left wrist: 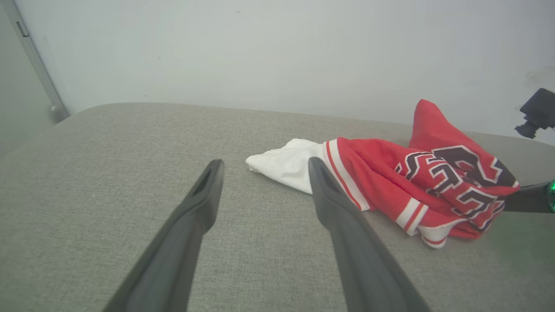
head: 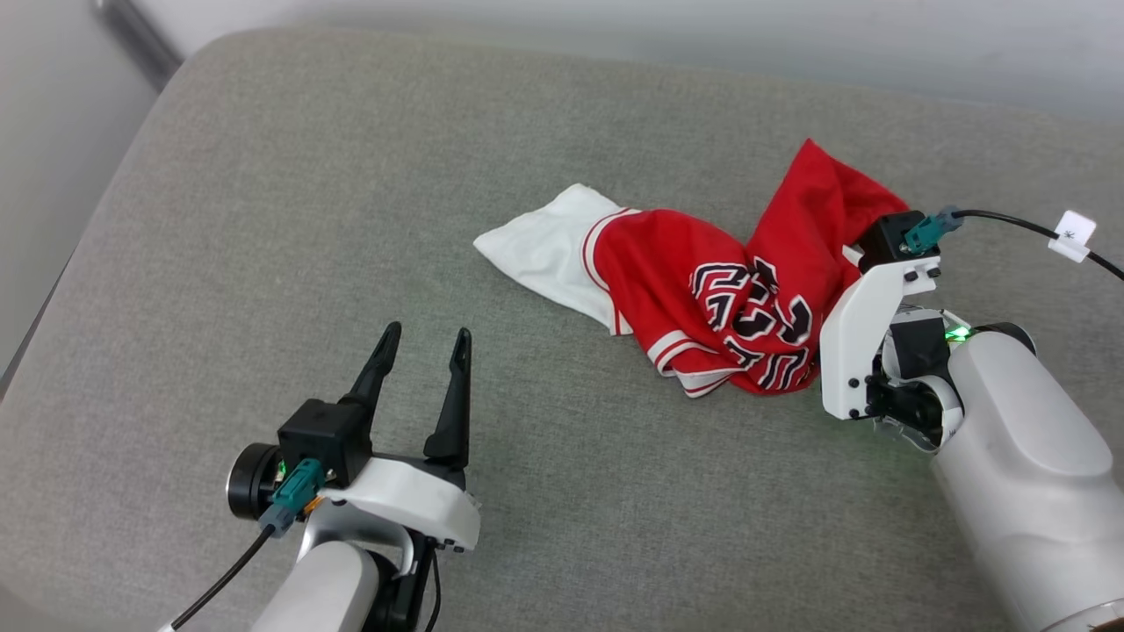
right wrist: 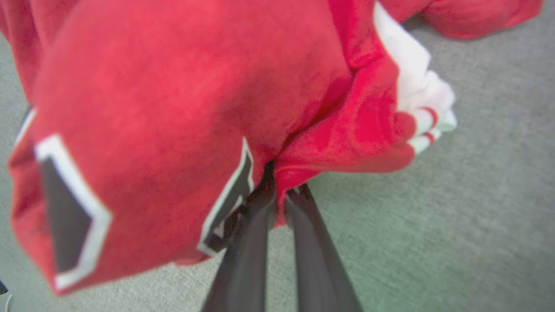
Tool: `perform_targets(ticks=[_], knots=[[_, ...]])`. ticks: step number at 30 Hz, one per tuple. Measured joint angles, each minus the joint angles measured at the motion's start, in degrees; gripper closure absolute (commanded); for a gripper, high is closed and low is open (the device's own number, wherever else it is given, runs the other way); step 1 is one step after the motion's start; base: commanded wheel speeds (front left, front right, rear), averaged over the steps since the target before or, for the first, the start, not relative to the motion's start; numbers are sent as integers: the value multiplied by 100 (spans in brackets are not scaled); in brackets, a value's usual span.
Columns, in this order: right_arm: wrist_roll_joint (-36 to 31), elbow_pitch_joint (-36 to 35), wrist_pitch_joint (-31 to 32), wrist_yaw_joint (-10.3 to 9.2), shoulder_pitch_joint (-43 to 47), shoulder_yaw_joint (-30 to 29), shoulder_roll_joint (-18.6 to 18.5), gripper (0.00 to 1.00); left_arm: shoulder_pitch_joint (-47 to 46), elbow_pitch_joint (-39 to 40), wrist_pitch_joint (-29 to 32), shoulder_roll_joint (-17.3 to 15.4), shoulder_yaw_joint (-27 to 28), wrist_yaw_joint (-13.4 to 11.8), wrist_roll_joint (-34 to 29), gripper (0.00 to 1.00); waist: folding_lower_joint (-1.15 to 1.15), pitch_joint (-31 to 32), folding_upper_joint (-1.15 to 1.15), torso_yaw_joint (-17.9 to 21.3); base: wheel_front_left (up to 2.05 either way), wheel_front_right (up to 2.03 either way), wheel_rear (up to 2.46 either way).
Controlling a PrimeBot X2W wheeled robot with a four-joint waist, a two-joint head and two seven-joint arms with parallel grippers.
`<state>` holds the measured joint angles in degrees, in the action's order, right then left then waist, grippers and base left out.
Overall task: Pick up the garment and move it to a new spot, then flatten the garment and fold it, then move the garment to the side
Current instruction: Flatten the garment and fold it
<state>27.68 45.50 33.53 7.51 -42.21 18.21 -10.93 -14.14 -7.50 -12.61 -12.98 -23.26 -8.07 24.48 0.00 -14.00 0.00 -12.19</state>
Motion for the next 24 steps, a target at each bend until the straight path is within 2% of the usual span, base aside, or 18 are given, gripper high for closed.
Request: perform_targets(ticks=[4,9,13,16,20,24], knots=[[10,-320,-304,0,46,120,-145,100,126,-36,5,-63,15,-14,42,0,0,193,0,123,0,0,0],[-51,-1118,-441,0,364,100,-419,100,358,1,35,-122,52,-110,86,0,0,509,0,375,0,0,0],[-214,-2006,-213,0,883,-292,-658,100,508,100,91,-176,66,-176,101,0,0,733,0,634,0,0,0],[-444,-2733,115,0,1516,-839,-720,100,601,178,138,-213,78,-229,125,0,0,872,0,821,0,0,0],[-676,-3467,606,-1,2688,-1774,-502,100,690,266,185,-226,58,-267,144,0,0,999,0,995,0,0,0],[-858,-3657,843,-1,3722,-2525,24,100,758,321,220,-243,47,-302,160,0,0,1026,0,1047,0,0,0]])
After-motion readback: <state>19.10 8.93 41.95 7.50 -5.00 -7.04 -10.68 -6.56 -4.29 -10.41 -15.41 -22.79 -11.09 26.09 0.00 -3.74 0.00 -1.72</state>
